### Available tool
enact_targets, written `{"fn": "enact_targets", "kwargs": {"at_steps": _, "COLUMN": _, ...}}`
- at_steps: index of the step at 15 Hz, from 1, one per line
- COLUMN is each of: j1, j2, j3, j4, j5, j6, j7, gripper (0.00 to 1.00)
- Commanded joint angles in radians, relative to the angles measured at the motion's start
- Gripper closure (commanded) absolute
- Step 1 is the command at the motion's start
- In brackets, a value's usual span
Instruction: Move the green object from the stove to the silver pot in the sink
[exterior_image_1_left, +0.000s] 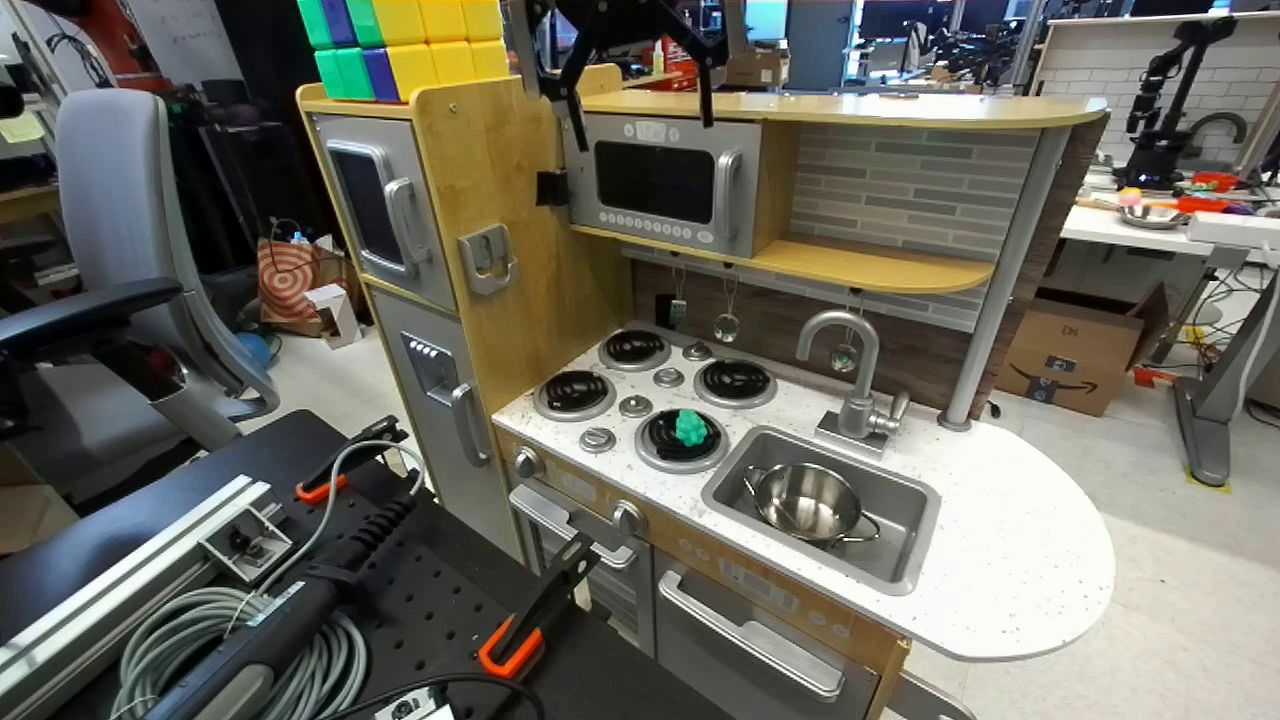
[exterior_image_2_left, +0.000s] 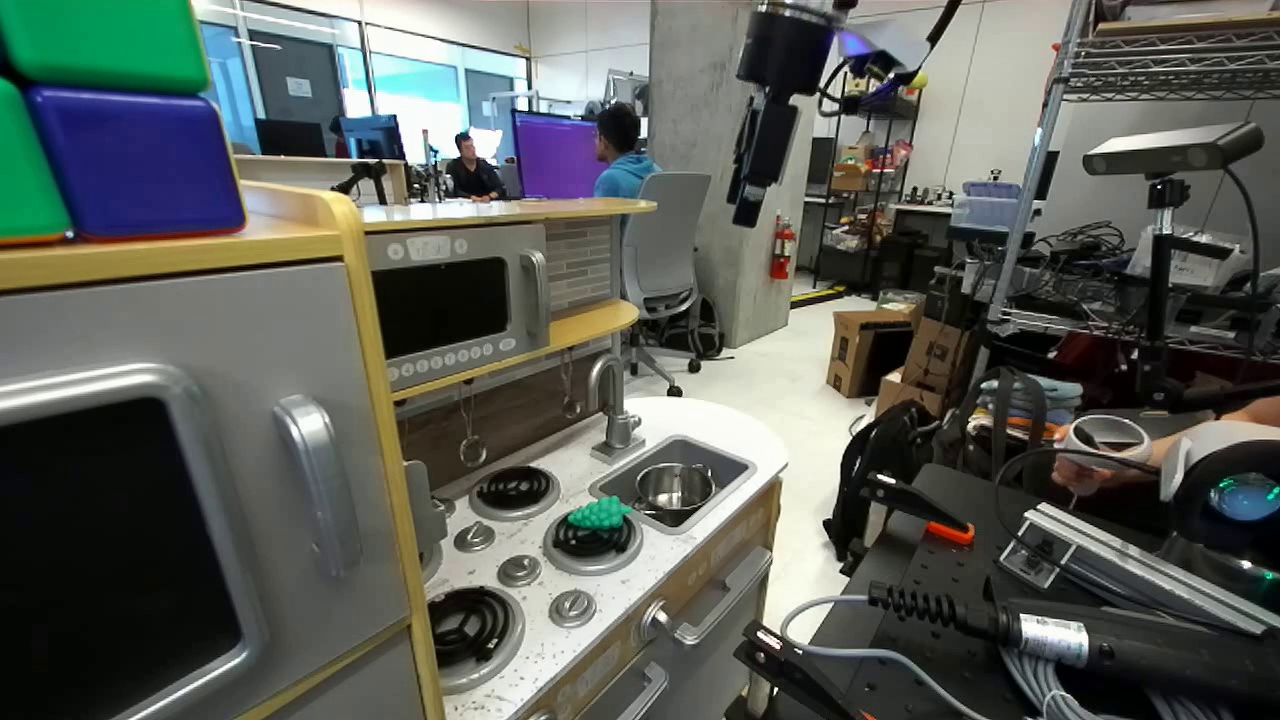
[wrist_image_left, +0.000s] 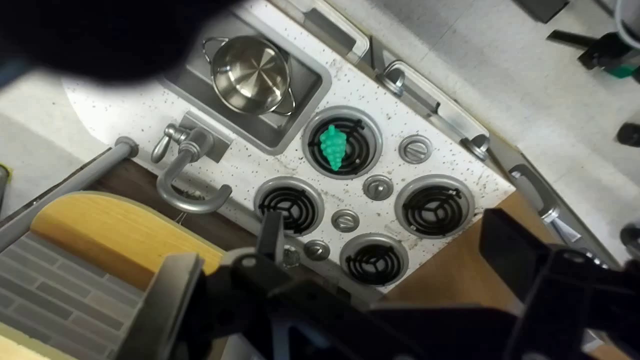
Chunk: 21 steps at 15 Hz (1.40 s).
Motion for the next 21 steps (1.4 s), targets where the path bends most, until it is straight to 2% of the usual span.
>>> {"fn": "enact_targets", "kwargs": {"at_steps": 1, "j1": 0.015, "j2": 0.151, "j3": 0.024, "j4": 0.011, "j5": -0.004, "j6": 0.199, "j7": -0.017, "gripper": 0.0}}
{"fn": "enact_targets", "kwargs": {"at_steps": 2, "j1": 0.014, "j2": 0.195, "j3": 0.034, "j4": 0.027, "j5": -0.008, "j6": 0.209, "j7": -0.016, "gripper": 0.0}}
{"fn": "enact_targets", "kwargs": {"at_steps": 4, "j1": 0.007, "j2": 0.293, "j3": 0.059, "j4": 0.086, "j5": 0.018, "j6": 0.152, "j7": -0.025, "gripper": 0.0}}
{"fn": "enact_targets", "kwargs": {"at_steps": 6, "j1": -0.01, "j2": 0.388, "j3": 0.078, "j4": 0.153, "j5": -0.009, "j6": 0.119, "j7": 0.007, "gripper": 0.0}}
{"fn": "enact_targets", "kwargs": {"at_steps": 10, "j1": -0.025, "j2": 0.532, "j3": 0.074, "j4": 0.279, "j5": -0.076, "j6": 0.117, "j7": 0.117, "gripper": 0.0}}
{"fn": "enact_targets", "kwargs": {"at_steps": 11, "j1": -0.041, "j2": 0.539, "j3": 0.091, "j4": 0.304, "j5": -0.056, "j6": 0.045, "j7": 0.11, "gripper": 0.0}}
{"fn": "enact_targets", "kwargs": {"at_steps": 12, "j1": -0.045, "j2": 0.496, "j3": 0.101, "j4": 0.222, "j5": -0.071, "j6": 0.133, "j7": 0.101, "gripper": 0.0}}
{"fn": "enact_targets", "kwargs": {"at_steps": 18, "j1": -0.056, "j2": 0.516, "j3": 0.114, "j4": 0.237, "j5": -0.07, "j6": 0.125, "j7": 0.101, "gripper": 0.0}}
{"fn": "enact_targets", "kwargs": {"at_steps": 19, "j1": -0.06, "j2": 0.532, "j3": 0.128, "j4": 0.243, "j5": -0.06, "j6": 0.17, "j7": 0.082, "gripper": 0.0}}
{"fn": "enact_targets", "kwargs": {"at_steps": 21, "j1": -0.056, "j2": 0.589, "j3": 0.144, "j4": 0.297, "j5": -0.073, "j6": 0.147, "j7": 0.072, "gripper": 0.0}}
